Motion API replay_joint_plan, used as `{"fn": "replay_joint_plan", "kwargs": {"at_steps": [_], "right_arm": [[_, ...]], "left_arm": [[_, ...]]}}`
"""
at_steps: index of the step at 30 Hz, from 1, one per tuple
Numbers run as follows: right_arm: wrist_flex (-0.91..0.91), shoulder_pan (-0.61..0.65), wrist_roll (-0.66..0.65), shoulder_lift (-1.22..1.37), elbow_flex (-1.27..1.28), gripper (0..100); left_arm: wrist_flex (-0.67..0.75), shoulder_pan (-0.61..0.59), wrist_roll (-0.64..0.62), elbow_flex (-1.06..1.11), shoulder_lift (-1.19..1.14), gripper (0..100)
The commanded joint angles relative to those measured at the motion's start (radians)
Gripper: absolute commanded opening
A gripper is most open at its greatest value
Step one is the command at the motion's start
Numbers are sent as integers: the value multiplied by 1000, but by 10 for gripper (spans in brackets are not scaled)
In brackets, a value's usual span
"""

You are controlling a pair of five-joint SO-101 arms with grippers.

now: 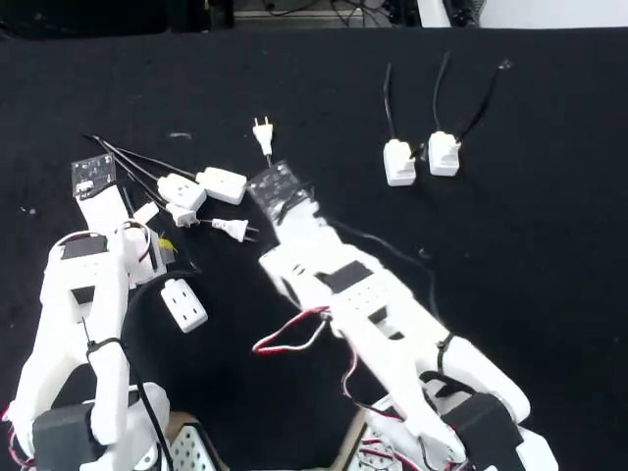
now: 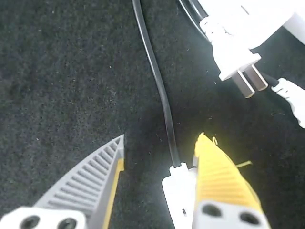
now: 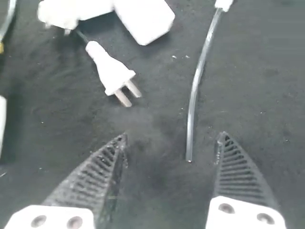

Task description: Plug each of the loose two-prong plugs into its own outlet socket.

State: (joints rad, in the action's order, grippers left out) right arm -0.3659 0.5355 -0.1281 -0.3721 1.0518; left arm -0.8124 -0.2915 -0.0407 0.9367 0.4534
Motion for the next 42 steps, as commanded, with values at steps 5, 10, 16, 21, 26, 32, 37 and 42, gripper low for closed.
{"fn": "replay_joint_plan", "kwargs": {"at_steps": [5,10,16,21,26,32,37,42], "right_arm": [[-261,9,-2,-197,-134,276],[-316,84,9,-443,-30,276],[-173,338,-40,-618,191,276],[-124,315,-57,-513,180,276],[-123,233,-2,-294,67,276],[-123,333,63,-102,-13,277],[-44,436,166,-4,-33,279],[78,463,272,58,-41,279]], "left_arm": [[15,2,-2,-15,31,241],[77,2,-2,7,31,241],[92,-2,-3,19,31,241],[91,-4,-8,19,31,241],[77,-7,-2,18,31,241],[-32,-117,-2,-71,34,241],[-29,-197,-3,-90,32,241],[-28,-219,-8,-93,31,241]]}}
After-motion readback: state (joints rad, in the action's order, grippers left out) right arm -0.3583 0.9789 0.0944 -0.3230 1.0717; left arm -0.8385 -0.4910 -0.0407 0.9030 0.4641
